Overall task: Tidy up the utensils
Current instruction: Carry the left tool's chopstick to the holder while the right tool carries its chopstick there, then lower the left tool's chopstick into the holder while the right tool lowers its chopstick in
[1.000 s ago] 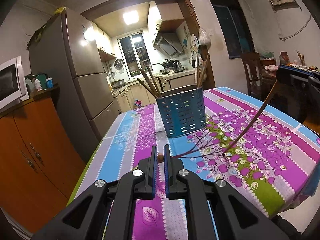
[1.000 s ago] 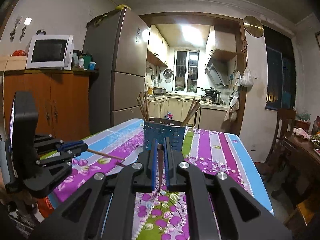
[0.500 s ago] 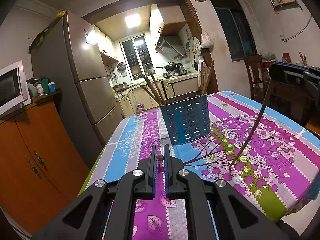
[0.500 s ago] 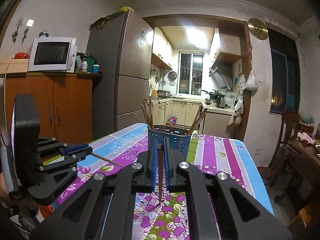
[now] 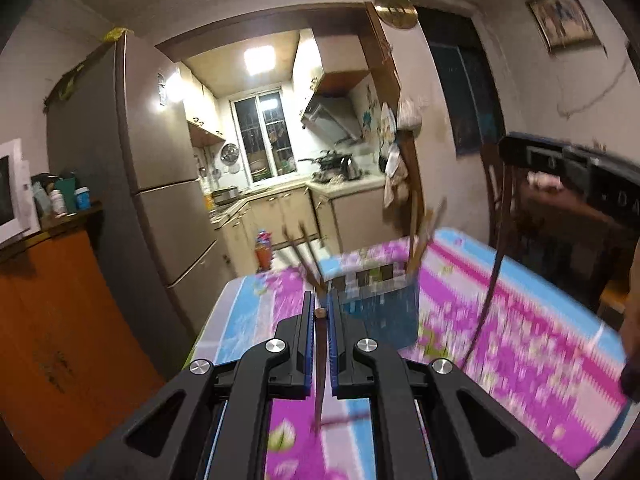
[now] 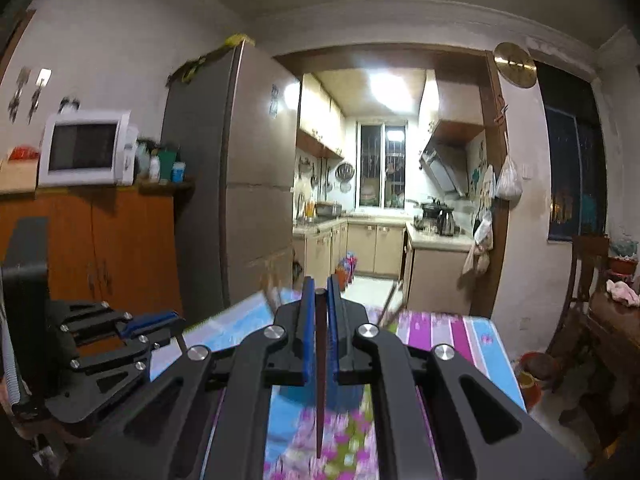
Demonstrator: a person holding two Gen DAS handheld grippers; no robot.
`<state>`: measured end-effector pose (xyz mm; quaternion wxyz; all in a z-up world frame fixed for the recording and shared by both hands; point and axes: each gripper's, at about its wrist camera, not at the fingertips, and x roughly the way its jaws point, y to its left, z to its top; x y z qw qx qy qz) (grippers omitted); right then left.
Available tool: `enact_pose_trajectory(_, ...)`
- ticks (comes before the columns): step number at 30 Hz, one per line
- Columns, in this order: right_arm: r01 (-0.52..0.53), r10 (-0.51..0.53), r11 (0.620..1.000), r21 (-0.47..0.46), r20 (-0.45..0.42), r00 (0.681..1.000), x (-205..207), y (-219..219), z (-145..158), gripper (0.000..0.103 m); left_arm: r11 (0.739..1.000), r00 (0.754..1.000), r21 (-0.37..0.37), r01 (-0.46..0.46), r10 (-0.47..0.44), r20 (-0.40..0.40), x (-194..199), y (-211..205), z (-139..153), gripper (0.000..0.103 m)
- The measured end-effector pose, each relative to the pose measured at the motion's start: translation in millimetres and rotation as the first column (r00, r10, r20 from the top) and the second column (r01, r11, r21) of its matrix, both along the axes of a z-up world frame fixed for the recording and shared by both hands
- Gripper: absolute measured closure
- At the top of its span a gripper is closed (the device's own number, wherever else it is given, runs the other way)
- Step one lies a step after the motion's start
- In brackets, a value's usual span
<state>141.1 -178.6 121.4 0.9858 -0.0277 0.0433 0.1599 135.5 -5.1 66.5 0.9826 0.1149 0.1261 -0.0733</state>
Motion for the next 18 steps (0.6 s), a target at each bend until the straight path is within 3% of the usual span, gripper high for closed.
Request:
enact_pose_trajectory(5,0.01,-0.012,0.999,0.04,0.055,0.998,38.3,-1.5,37.4,0.098,0.992,0.998,-0.105,0.065,-0.061,0.034,51.9,-1.1,56.5,0.096)
enact_pose_trajectory(9,0.023,-0.028,0.998,0.065,0.089,0.996,68.9,-1.3,52.6,0.098,0.971,0.994,-0.211,0.109,-0.104,0.035,95.5,-0.1,82.7,0.096)
enact_pose_trajectory(18,0.042,-0.046,0.996,0.082,0.048,0.998,131.5,0.5,34.1,0.098,0.944,0.993,-0.309,0.112,-0.094,0.072,156.5,1.8,91.6,0.096)
